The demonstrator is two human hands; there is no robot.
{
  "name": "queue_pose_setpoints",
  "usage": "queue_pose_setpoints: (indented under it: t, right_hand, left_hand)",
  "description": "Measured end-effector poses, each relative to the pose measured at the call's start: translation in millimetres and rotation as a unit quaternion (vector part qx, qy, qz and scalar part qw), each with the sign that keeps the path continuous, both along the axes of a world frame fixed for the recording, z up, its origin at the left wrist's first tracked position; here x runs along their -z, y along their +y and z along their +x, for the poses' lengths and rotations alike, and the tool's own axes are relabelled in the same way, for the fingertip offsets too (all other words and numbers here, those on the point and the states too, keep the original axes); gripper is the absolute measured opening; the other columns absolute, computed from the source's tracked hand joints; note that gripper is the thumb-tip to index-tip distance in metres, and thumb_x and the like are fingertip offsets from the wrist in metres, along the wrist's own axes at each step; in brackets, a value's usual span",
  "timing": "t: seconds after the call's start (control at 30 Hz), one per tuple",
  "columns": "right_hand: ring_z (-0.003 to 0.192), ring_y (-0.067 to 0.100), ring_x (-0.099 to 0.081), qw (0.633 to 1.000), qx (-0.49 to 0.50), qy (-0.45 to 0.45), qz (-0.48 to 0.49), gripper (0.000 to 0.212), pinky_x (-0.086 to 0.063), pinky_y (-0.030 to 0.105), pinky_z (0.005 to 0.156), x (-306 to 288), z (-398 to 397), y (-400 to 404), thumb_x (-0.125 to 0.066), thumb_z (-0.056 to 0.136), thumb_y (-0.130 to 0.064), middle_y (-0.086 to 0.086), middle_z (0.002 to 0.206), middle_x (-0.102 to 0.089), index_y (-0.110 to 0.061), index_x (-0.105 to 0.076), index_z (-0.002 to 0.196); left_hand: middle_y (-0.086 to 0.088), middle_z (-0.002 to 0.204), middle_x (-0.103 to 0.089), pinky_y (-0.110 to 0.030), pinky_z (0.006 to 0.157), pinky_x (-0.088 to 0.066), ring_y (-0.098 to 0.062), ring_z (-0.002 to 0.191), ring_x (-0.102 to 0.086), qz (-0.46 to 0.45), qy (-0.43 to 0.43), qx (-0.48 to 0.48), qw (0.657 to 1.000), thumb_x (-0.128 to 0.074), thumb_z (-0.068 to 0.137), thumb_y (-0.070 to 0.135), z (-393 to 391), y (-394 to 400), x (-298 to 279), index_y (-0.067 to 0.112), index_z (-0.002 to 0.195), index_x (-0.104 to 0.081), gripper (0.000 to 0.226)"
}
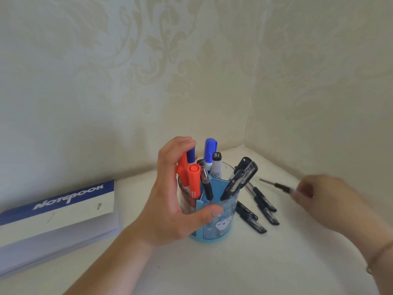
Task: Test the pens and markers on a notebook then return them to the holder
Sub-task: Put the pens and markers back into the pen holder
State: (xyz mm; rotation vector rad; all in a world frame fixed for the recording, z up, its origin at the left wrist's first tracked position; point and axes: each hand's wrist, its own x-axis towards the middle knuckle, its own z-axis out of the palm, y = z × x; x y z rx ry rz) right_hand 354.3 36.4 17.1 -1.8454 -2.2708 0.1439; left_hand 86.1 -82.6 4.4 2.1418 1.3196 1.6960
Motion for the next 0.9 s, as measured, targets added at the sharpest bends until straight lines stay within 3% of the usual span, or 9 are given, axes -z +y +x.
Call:
queue_pose_setpoints:
  t: [0.07, 0.1, 0.2, 0.3, 0.47, 0.53, 0.67, 0.83, 0.9]
  right_hand:
    - [0.066, 0.021, -0.060, 0.975, -0.003, 0.184, 0.123, 0.019, -0.045, 0.031, 0.058, -8.9, -1.5, -5.4, -0.069, 0.082, -0.042, -0.010, 0.070, -0.063, -0.029, -0.061, 0.072]
    - [0.066, 0.019, -0.062, 0.938, -0.017, 0.304, 0.169, 0.018, -0.046, 0.031, 0.056, -14.7, -4.4, -9.6, -0.072, 0.079, -0.046, -0.010, 0.070, -0.065, -0.031, -0.063, 0.075]
    - [0.075, 0.012, -0.066, 0.764, -0.122, 0.593, 0.224, 0.032, -0.051, 0.020, 0.052, -28.7, -16.2, -25.0, -0.068, 0.076, -0.058, -0.011, 0.086, -0.066, -0.033, -0.063, 0.096]
    - [0.085, 0.015, -0.065, 0.686, -0.191, 0.668, 0.217, 0.070, -0.051, 0.021, 0.059, -29.1, -23.3, -38.4, -0.059, 0.091, -0.049, 0.002, 0.097, -0.058, 0.012, -0.045, 0.121]
    - [0.090, 0.023, -0.068, 0.632, -0.249, 0.703, 0.209, 0.079, -0.055, 0.023, 0.064, -25.7, -41.7, -68.9, -0.058, 0.094, -0.038, -0.002, 0.102, -0.062, 0.021, -0.023, 0.132]
    - [0.086, 0.025, -0.070, 0.624, -0.262, 0.709, 0.198, 0.076, -0.056, 0.024, 0.060, -28.2, -49.4, -78.1, -0.063, 0.091, -0.038, -0.003, 0.097, -0.066, 0.017, -0.028, 0.128]
    - [0.089, 0.034, -0.070, 0.658, -0.289, 0.663, 0.210, 0.016, -0.056, 0.029, 0.055, -22.4, -57.8, -80.5, -0.062, 0.091, -0.022, 0.003, 0.095, -0.069, -0.019, -0.056, 0.105]
    - [0.102, 0.024, -0.056, 0.809, -0.282, 0.444, 0.262, 0.017, -0.047, 0.028, 0.065, -19.7, -51.9, -71.1, -0.060, 0.088, -0.033, -0.011, 0.116, -0.061, -0.043, -0.068, 0.101]
    - [0.101, 0.022, -0.054, 0.836, -0.312, 0.358, 0.274, 0.024, -0.045, 0.024, 0.066, -20.9, -47.9, -68.1, -0.058, 0.088, -0.035, -0.011, 0.120, -0.058, -0.042, -0.065, 0.110]
  left_hand:
    - [-0.011, 0.141, -0.027, -0.038, 0.108, -0.036, -0.038, 0.130, -0.039, 0.002, 0.000, -0.003, 1.000, -0.078, 0.064, 0.032, 0.4, -0.1, -0.2, 0.006, 0.139, -0.029, 0.093]
    - [-0.012, 0.141, -0.027, -0.036, 0.109, -0.035, -0.037, 0.130, -0.039, 0.003, 0.002, -0.006, 1.000, -0.078, 0.064, 0.032, 0.4, -0.2, -0.2, 0.007, 0.139, -0.029, 0.092]
    - [-0.013, 0.141, -0.027, -0.032, 0.109, -0.033, -0.036, 0.130, -0.040, 0.001, 0.004, -0.007, 1.000, -0.078, 0.065, 0.032, 0.1, -0.4, -0.3, 0.007, 0.139, -0.030, 0.092]
    - [-0.014, 0.141, -0.028, -0.028, 0.109, -0.030, -0.031, 0.135, -0.034, 0.003, 0.011, -0.017, 1.000, -0.077, 0.065, 0.034, 0.3, -0.9, -0.3, 0.011, 0.139, -0.030, 0.091]
    - [-0.014, 0.142, -0.027, -0.023, 0.110, -0.029, -0.023, 0.139, -0.031, 0.005, 0.011, -0.017, 1.000, -0.077, 0.065, 0.034, 0.9, -1.4, -1.2, 0.012, 0.139, -0.030, 0.091]
    - [-0.013, 0.142, -0.027, -0.023, 0.109, -0.030, -0.024, 0.138, -0.031, 0.005, 0.011, -0.015, 1.000, -0.078, 0.065, 0.033, 0.6, -1.6, -1.3, 0.011, 0.139, -0.030, 0.091]
    - [-0.011, 0.142, -0.027, -0.028, 0.108, -0.033, -0.031, 0.134, -0.036, 0.004, 0.006, -0.005, 1.000, -0.078, 0.064, 0.032, 0.6, -1.8, -1.5, 0.011, 0.139, -0.031, 0.091]
    - [-0.012, 0.141, -0.027, -0.027, 0.106, -0.034, -0.032, 0.131, -0.038, 0.004, 0.011, -0.010, 1.000, -0.078, 0.065, 0.033, -0.2, -3.0, -2.5, 0.008, 0.139, -0.031, 0.091]
    - [-0.012, 0.142, -0.027, -0.029, 0.106, -0.036, -0.033, 0.130, -0.039, 0.002, 0.009, -0.009, 1.000, -0.078, 0.065, 0.033, 0.2, -3.4, -2.7, 0.008, 0.139, -0.031, 0.091]
